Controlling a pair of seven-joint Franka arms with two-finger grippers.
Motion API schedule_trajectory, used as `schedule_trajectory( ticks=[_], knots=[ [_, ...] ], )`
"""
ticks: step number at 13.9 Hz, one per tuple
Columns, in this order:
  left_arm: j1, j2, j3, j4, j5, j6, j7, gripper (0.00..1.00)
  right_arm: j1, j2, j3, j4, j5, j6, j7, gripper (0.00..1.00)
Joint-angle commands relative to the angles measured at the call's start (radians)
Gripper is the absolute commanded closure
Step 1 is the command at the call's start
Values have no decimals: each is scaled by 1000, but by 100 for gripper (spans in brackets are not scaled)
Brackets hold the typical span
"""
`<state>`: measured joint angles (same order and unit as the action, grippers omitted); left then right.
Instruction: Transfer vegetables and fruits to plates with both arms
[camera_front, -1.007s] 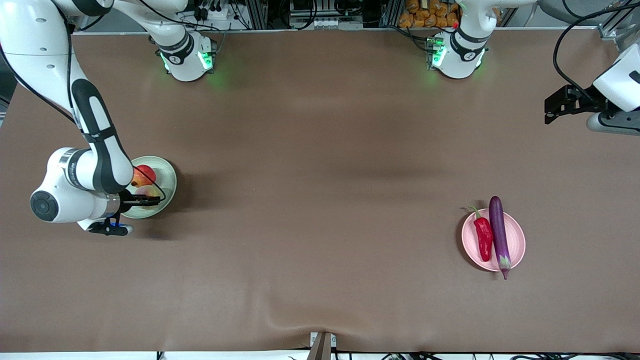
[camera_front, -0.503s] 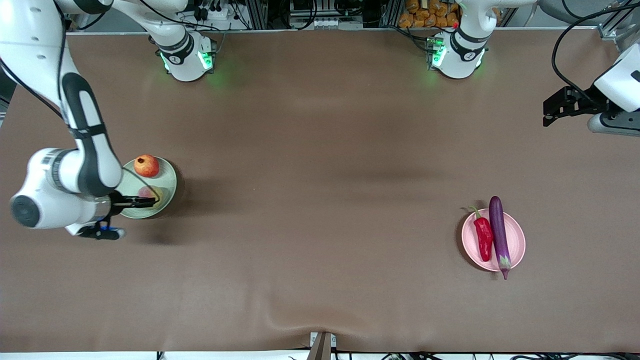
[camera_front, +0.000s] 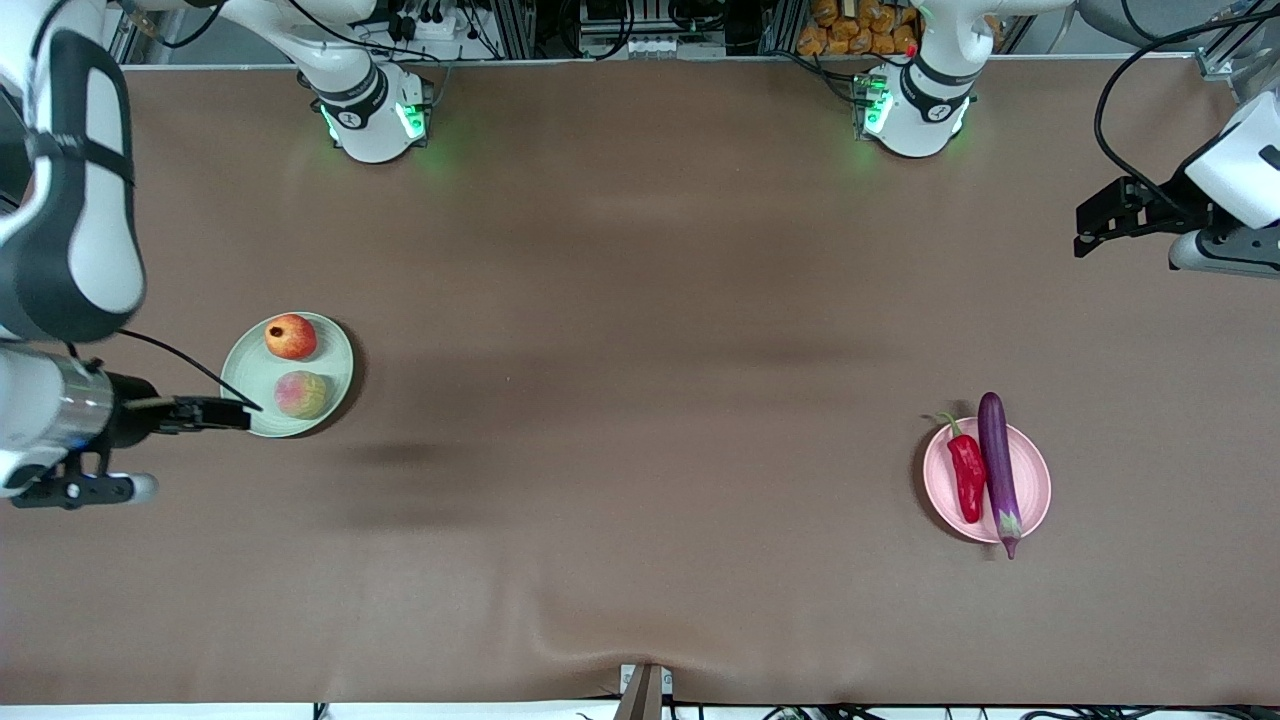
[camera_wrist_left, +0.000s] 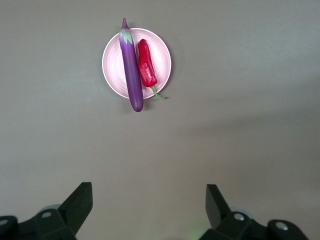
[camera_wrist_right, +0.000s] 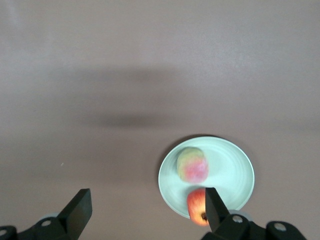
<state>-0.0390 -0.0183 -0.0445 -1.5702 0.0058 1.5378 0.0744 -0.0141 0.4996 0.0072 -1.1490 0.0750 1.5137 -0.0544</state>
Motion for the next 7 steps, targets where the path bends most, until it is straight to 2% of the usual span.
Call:
schedule_trajectory(
  ticks=[1,5,6,7],
  knots=[
    [7,5,-5,16,-10,2,-18,0,3,-146,11,11,-12,-114,-5,0],
    [10,3,-5,16,-7,2,-18,0,-3,-309,20,-8,-73,-194,-1,0],
    [10,4,-5,16,-9,2,-18,0,2,-340,20,-35,-78,-208,-1,0],
    [10,5,-5,16,-9,2,-18,0,-1,-395,20,-108,-77,-208,1,0]
  ],
)
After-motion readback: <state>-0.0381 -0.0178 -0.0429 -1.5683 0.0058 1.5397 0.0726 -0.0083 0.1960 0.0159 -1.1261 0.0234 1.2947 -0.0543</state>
